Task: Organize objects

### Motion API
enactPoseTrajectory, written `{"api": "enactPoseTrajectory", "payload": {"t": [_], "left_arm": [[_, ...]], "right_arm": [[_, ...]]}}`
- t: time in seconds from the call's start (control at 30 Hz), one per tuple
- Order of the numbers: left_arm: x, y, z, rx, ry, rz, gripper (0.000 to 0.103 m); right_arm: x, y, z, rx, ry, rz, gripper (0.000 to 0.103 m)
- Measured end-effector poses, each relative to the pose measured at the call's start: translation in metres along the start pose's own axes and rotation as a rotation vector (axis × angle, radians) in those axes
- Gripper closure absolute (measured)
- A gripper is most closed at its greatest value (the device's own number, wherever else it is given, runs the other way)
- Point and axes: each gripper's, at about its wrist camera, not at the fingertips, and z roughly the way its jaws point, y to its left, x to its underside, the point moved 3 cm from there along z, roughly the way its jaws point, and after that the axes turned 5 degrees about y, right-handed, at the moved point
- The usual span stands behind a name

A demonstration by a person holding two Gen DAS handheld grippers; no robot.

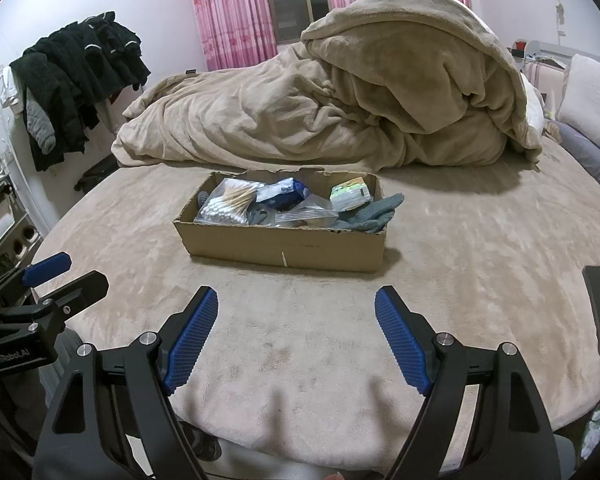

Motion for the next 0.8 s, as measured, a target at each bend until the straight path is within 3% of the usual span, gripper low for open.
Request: {"api": "enactPoseTrajectory", "payload": {"t": [0.8], "left_arm": [[0.0011,-0.0038,-0.0007,0.007,0.0,0.007,0.009]], "right_arm": [[-0.0004,0.0008,-0.0017,0.0,0.0,0.001,0.02]]}}
